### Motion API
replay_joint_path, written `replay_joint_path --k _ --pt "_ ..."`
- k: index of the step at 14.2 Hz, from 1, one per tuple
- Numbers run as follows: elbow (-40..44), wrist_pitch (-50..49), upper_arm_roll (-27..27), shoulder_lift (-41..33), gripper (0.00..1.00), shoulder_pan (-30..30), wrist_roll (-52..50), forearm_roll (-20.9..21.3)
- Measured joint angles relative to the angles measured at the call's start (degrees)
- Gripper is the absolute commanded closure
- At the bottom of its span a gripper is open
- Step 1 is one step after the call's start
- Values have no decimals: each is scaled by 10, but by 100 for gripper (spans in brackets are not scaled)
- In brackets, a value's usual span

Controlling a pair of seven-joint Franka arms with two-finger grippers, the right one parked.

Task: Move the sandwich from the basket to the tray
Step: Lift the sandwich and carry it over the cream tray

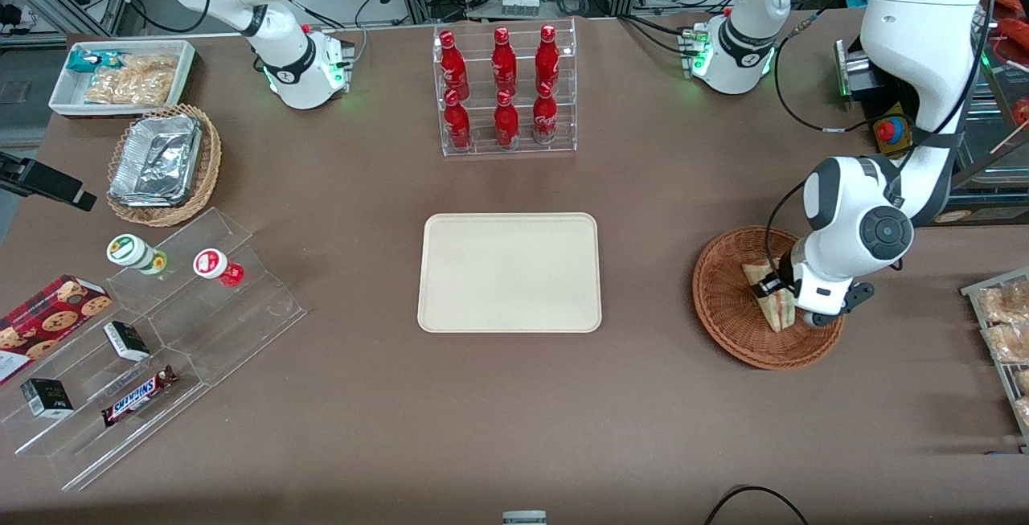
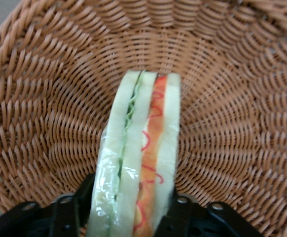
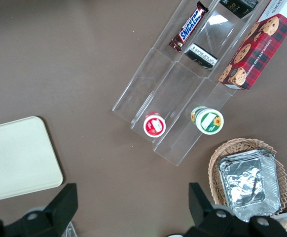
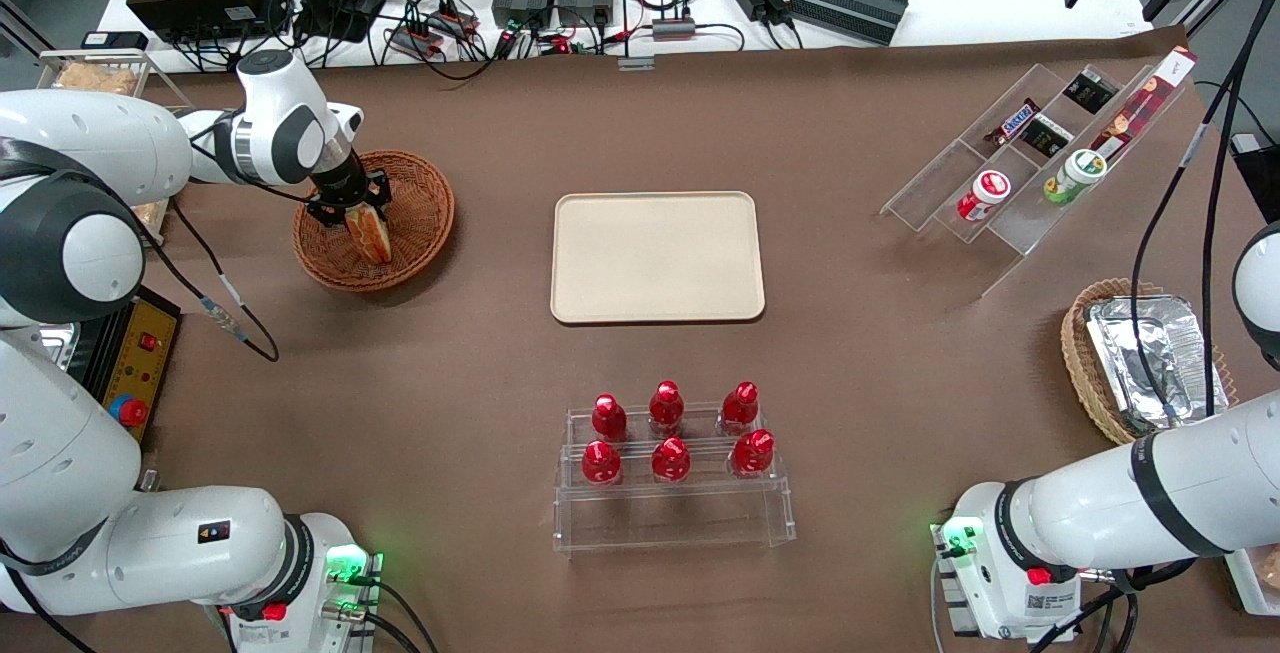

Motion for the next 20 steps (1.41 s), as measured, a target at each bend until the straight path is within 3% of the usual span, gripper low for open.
replay_joint_path --k 4,9,12,16,17,18,19,20 --pt "58 -70 -10 -15 90 -31 -1 0" --pt "178 -207 -18 -13 89 -190 -40 -3" --pt "236 -223 -19 40 89 -302 -107 -4" --pt "362 -222 -20 176 87 -410 -192 -5" --pt "388 -222 -20 204 82 -424 -205 -5" --pt "411 -222 -20 227 47 -435 -214 -5" --pt "431 -222 -20 245 0 -442 -221 -5" --pt "448 -222 -20 259 0 -447 -222 -4"
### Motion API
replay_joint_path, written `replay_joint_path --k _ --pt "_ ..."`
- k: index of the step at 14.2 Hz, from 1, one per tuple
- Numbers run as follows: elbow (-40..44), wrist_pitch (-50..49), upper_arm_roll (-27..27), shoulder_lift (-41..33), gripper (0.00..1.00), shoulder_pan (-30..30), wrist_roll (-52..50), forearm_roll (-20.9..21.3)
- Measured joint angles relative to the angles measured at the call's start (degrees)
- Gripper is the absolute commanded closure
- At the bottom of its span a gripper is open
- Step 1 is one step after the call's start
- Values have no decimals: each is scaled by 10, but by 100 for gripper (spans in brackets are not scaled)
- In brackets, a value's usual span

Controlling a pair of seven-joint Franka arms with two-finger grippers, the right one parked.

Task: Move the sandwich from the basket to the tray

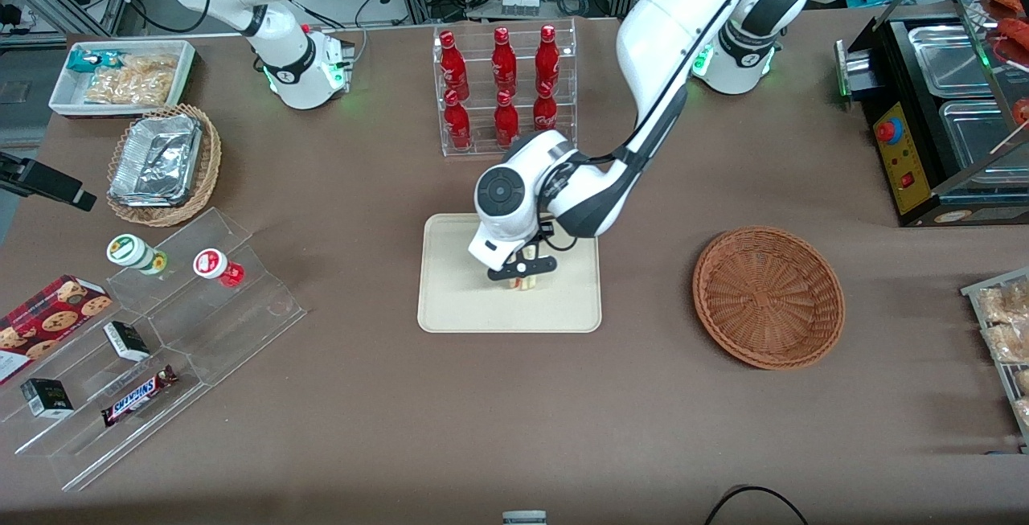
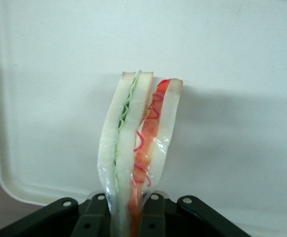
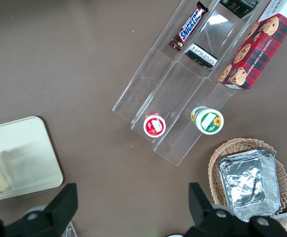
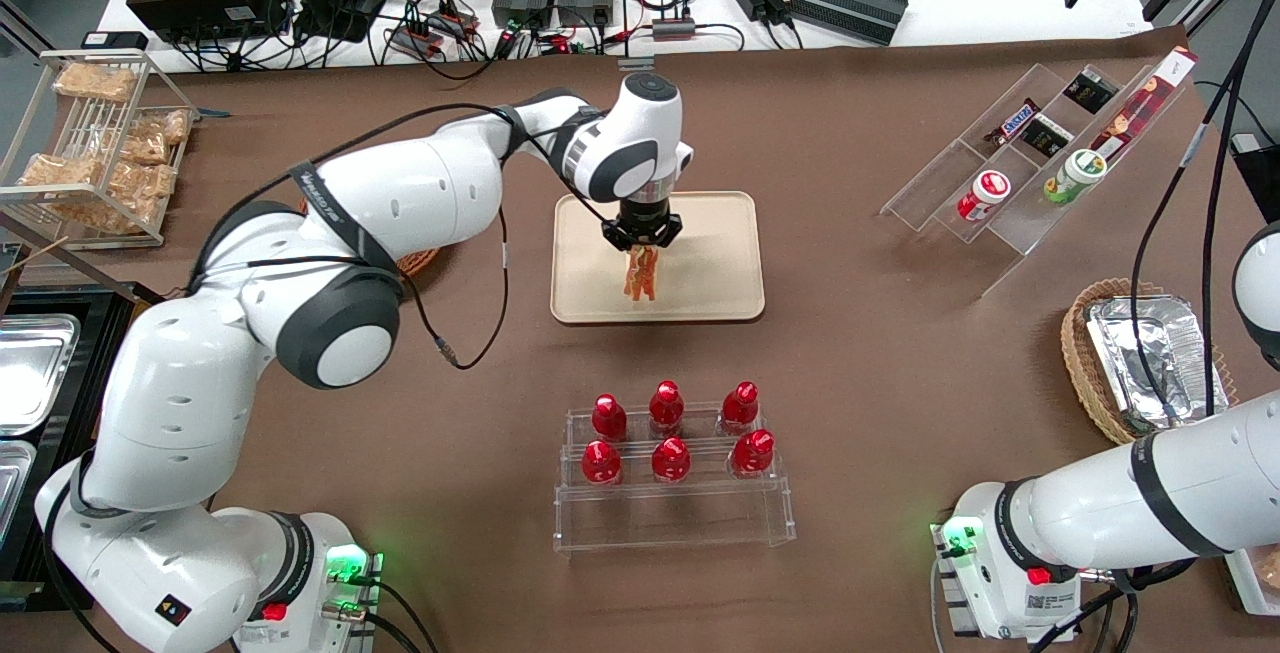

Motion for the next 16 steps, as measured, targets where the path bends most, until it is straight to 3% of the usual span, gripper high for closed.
replay_joint_path --k 4,8,11,16 --pt "47 -13 8 3 0 3 0 2" --pt "78 -141 32 -86 0 43 17 7" --pt "77 -274 37 -176 0 125 149 13" --pt "68 -371 39 -250 0 291 390 12"
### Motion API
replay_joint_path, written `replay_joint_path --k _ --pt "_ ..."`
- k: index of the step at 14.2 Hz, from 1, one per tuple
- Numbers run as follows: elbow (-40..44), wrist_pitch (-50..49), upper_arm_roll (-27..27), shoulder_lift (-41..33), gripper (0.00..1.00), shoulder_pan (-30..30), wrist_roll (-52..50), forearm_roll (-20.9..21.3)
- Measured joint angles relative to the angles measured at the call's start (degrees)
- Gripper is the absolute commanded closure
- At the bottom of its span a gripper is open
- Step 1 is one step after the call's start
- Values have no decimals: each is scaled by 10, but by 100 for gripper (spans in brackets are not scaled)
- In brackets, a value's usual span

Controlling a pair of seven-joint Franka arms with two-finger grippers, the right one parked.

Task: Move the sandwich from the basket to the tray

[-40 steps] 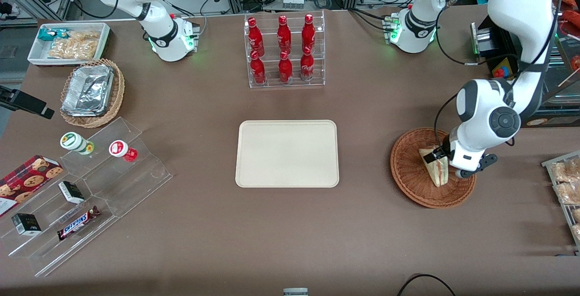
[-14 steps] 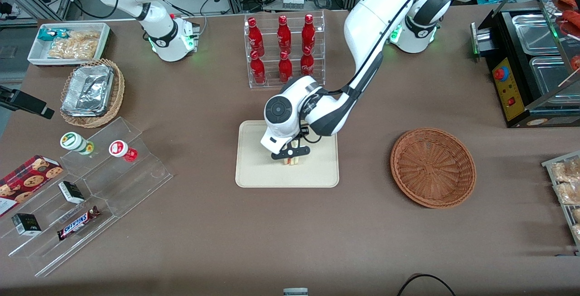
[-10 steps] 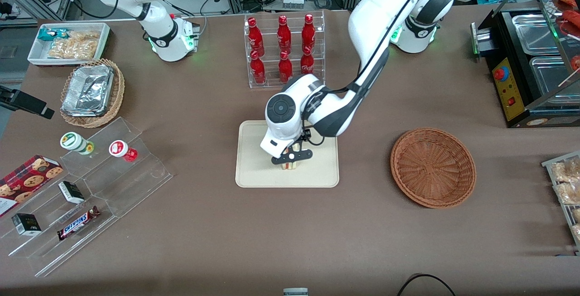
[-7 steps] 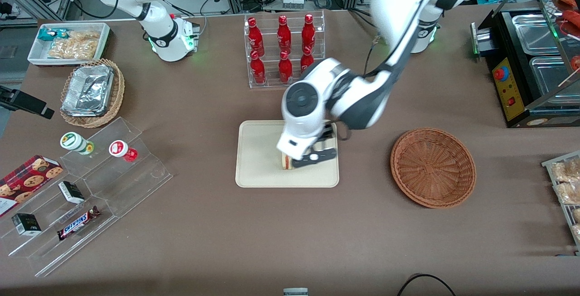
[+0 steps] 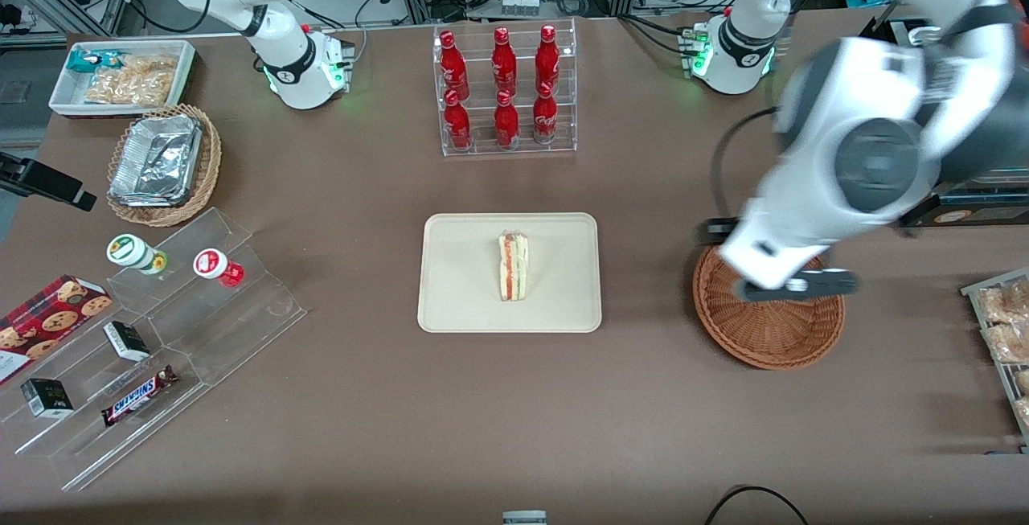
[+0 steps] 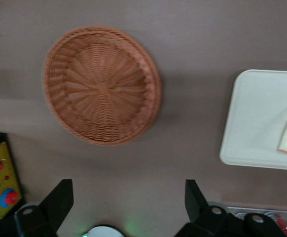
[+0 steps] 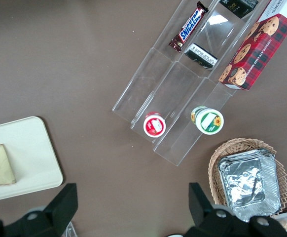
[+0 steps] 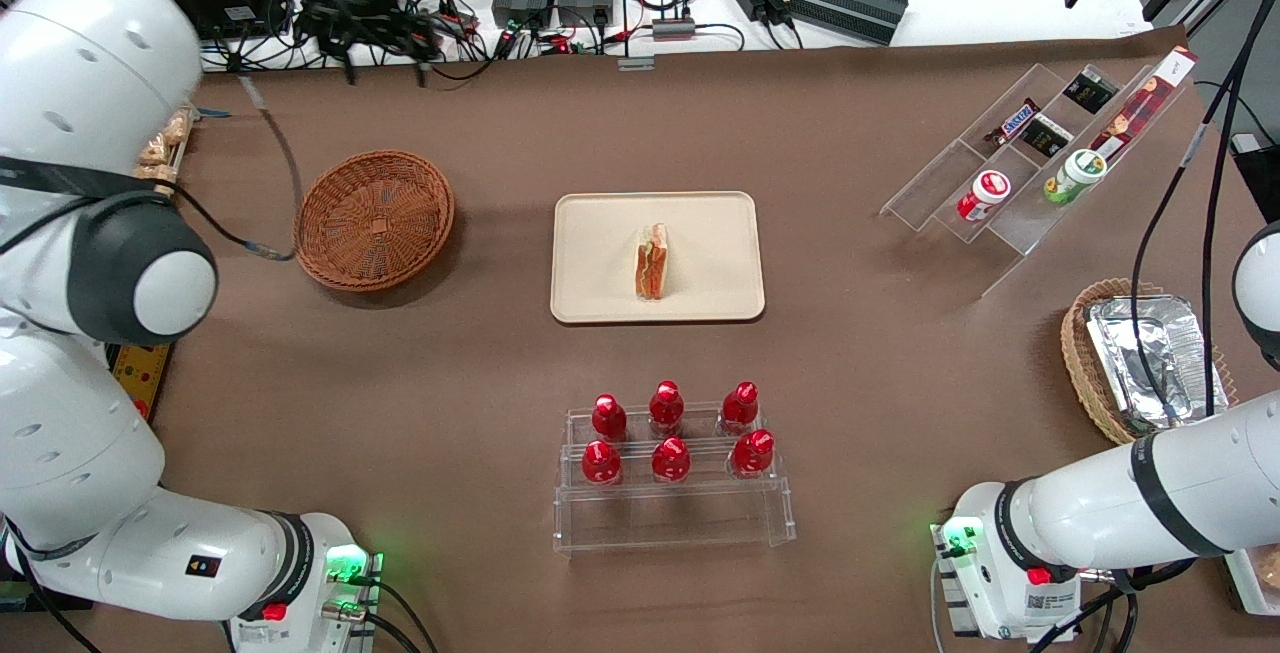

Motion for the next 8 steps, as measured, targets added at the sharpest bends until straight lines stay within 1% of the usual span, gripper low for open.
replay_joint_path --k 3,6,7,8 --pt "-2 -20 0 -20 0 53 37 -1" --pt "-3 -64 -9 -45 0 58 38 -2" --pt "-3 -69 -18 -54 0 59 38 -7" --pt "-5 -73 -26 -66 0 63 36 -23"
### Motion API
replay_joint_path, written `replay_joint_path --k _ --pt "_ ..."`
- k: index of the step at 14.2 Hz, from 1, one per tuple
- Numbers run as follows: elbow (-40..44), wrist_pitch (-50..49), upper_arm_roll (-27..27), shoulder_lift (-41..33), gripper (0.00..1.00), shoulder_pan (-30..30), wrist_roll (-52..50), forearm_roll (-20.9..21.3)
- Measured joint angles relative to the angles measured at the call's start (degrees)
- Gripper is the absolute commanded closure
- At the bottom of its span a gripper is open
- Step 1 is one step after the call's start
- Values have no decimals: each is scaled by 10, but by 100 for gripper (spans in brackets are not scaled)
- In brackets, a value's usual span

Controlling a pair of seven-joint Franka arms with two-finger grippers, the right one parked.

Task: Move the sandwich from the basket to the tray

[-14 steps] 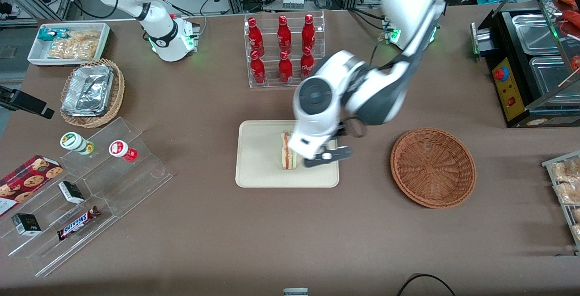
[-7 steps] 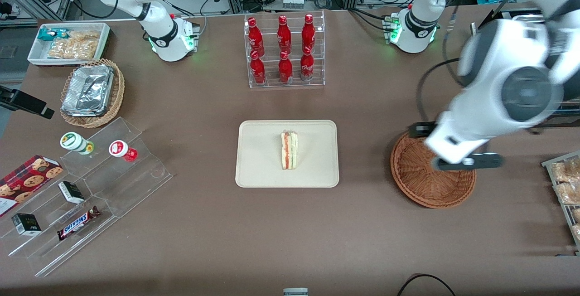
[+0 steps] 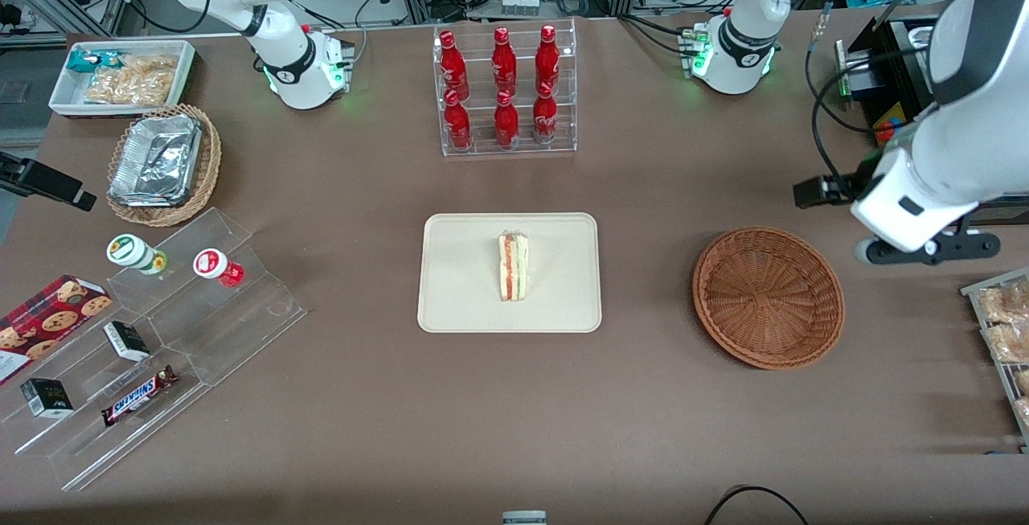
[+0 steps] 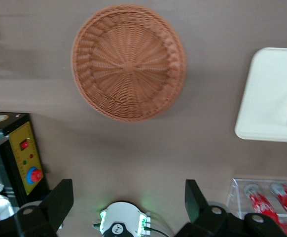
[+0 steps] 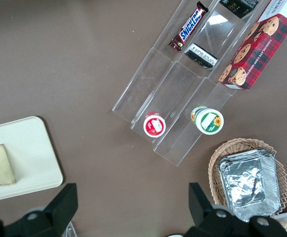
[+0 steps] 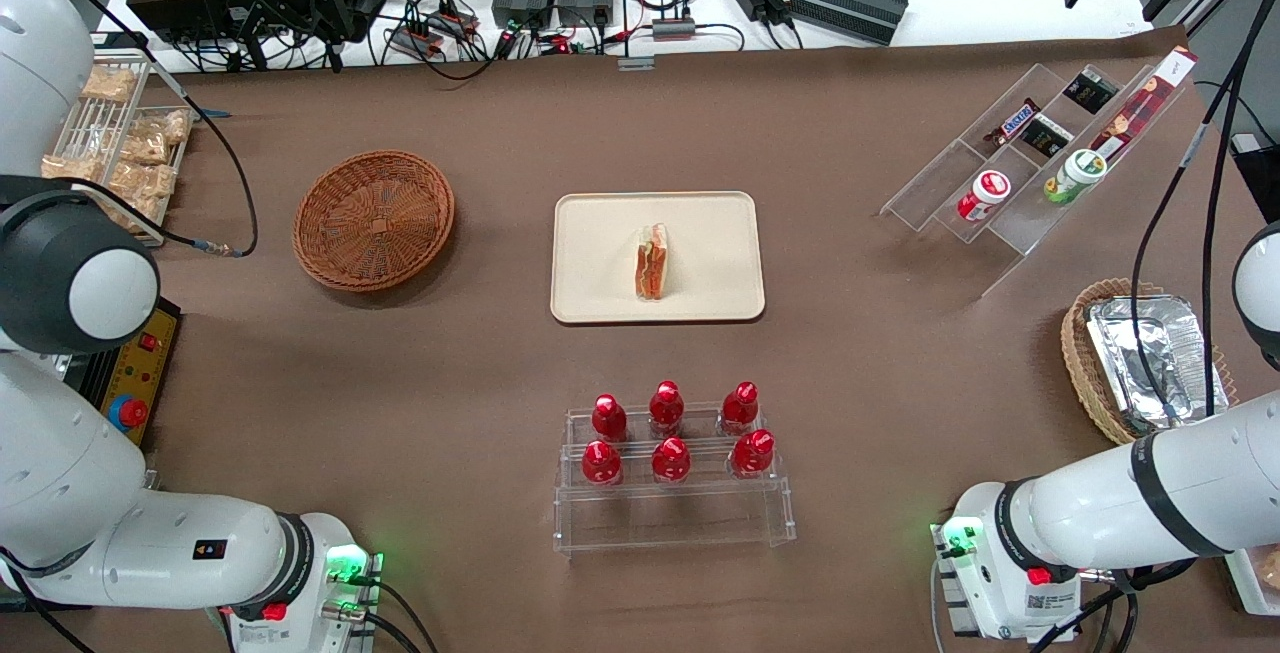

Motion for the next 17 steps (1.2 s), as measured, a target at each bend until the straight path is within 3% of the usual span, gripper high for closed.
replay_joint_path --k 2,7,10,17 --pt "-31 -11 -8 -38 0 17 -2 -35" --pt "-141 37 -25 -143 0 43 -1 -27" --pt "-150 46 -84 -149 0 72 -2 10" --pt "-153 50 -83 -148 0 79 -2 -12"
